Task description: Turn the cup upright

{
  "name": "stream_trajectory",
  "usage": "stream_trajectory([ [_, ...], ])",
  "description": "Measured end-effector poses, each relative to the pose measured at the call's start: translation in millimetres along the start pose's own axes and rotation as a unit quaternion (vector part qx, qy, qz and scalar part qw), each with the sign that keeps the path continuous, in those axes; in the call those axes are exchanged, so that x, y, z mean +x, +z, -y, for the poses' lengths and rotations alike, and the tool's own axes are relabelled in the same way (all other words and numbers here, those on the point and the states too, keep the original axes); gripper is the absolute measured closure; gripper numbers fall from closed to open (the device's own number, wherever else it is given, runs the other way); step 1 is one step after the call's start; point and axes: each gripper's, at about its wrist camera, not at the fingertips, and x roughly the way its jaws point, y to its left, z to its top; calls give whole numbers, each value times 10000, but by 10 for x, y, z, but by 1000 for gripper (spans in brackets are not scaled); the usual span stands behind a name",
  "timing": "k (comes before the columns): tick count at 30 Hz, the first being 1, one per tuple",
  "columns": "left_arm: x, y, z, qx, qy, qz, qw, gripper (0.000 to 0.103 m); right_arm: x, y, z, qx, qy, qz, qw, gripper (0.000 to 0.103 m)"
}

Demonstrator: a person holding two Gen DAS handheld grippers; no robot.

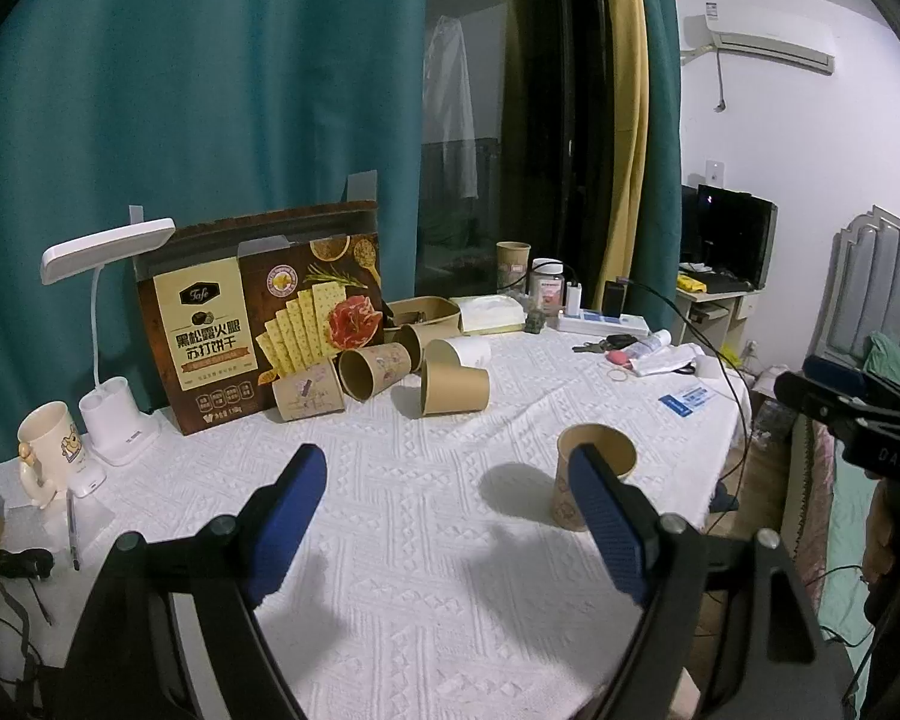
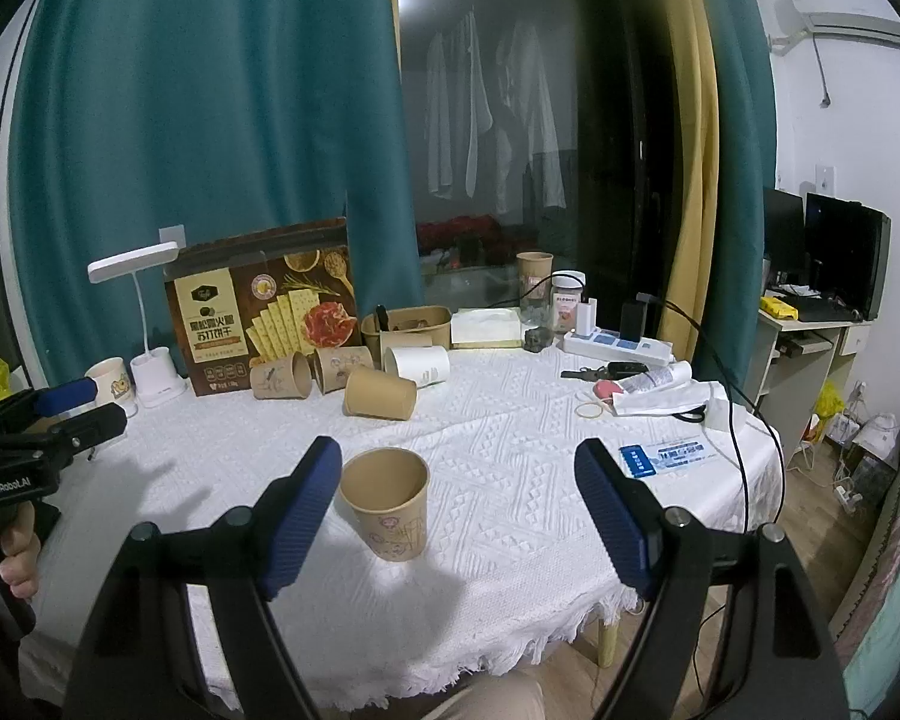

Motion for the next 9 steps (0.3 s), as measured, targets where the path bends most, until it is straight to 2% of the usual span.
stream_trajectory([
  [9,10,35,-30,41,-25,-38,10000,20,19,-46,20,1,-3,-34,10000,25],
])
